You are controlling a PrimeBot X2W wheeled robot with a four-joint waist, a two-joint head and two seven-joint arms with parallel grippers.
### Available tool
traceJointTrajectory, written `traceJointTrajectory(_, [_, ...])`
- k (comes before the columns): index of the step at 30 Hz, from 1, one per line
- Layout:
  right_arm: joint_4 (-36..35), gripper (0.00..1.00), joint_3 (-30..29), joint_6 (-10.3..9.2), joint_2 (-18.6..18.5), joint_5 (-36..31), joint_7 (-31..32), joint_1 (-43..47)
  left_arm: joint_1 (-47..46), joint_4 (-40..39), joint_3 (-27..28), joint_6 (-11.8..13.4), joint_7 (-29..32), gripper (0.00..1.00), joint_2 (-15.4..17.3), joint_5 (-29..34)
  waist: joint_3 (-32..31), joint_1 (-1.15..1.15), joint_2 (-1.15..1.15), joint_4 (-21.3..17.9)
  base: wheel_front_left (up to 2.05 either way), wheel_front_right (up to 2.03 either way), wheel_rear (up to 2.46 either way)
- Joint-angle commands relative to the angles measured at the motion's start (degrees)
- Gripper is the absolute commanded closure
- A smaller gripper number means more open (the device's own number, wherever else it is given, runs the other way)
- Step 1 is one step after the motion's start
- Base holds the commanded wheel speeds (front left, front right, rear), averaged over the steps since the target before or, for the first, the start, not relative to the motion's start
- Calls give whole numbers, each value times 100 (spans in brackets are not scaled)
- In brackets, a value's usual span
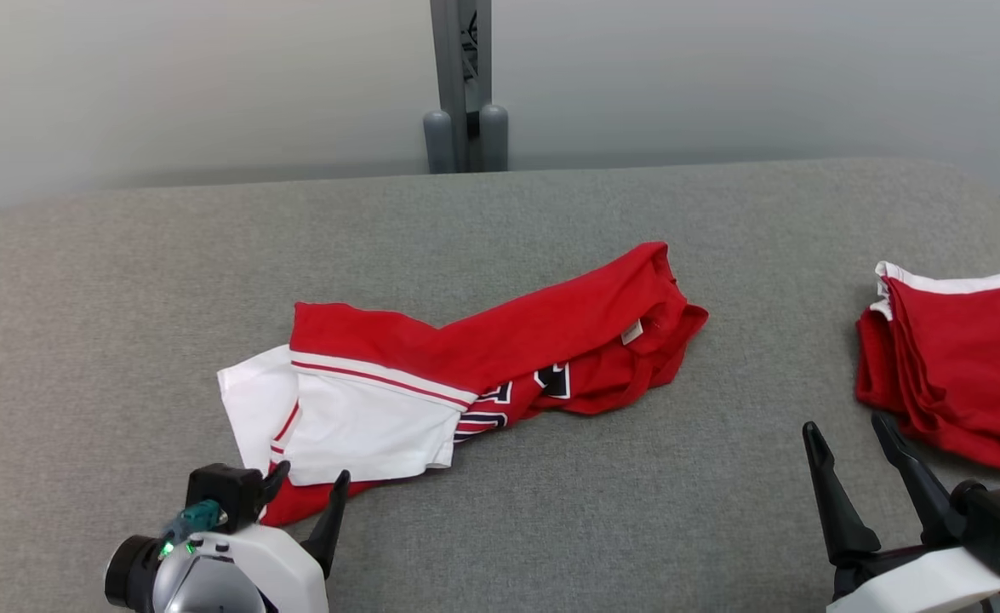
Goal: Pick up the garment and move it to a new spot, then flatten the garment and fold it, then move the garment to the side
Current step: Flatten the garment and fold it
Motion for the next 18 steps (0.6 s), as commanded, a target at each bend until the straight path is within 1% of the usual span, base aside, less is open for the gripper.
traceJointTrajectory(1, [-14, 0, -6, 4, -16, 2, -34, -88, -102, 26, 25, -37, -3, 0, 40, -51, 81, 0, 0, -66, 0, 0, 0])
traceJointTrajectory(6, [39, 0, 12, 5, -16, -3, -61, -188, -319, 334, 104, 1, -55, 0, 118, -98, 215, 0, 0, -185, 0, 0, 0])
traceJointTrajectory(14, [133, 0, 59, 5, -16, 47, -104, -251, -558, 841, 209, 75, -137, 0, 179, -168, 294, 0, 0, -268, 0, 0, 0])
traceJointTrajectory(18, [155, 0, 68, 5, -16, 40, -101, -262, -624, 972, 194, 39, -187, 0, 185, -233, 294, 0, 0, -272, 0, 0, 0])
